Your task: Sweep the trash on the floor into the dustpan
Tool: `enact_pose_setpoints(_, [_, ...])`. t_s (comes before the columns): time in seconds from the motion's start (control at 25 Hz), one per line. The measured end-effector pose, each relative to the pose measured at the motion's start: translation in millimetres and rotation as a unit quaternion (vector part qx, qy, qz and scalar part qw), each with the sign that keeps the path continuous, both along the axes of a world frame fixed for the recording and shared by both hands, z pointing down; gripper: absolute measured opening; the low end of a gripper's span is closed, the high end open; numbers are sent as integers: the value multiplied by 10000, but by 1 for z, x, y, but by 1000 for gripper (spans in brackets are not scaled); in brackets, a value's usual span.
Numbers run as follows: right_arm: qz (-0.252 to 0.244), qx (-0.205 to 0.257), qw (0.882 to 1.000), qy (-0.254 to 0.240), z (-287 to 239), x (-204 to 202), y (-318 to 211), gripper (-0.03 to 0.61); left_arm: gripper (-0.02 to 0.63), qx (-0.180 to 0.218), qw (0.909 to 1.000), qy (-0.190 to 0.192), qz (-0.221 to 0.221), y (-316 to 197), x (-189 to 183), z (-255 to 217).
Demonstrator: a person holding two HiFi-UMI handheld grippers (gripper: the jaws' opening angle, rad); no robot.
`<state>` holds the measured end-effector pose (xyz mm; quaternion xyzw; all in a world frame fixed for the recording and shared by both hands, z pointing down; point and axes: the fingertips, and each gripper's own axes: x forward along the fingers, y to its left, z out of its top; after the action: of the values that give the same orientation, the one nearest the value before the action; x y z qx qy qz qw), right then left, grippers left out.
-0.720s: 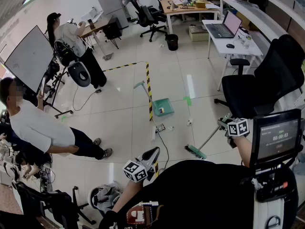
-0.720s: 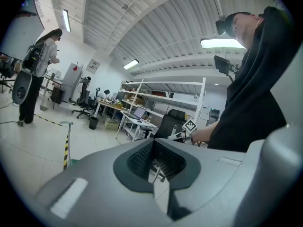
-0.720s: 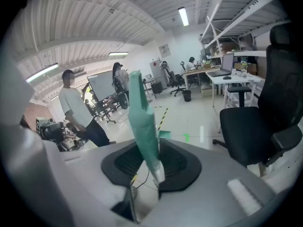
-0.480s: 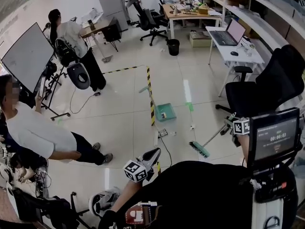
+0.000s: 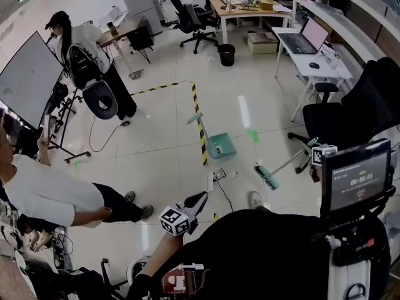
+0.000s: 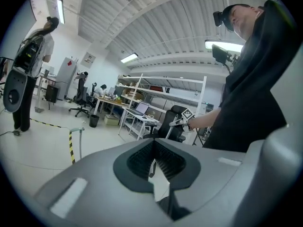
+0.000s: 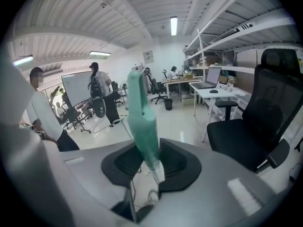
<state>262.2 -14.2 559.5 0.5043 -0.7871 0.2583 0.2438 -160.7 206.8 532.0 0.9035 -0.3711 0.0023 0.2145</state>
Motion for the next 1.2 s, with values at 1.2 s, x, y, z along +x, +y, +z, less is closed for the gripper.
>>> enact_pose_setpoints(1.2, [2424, -1400, 9600, -63, 161, 139, -203, 89, -2, -750, 9950, 11, 654, -340, 37, 50])
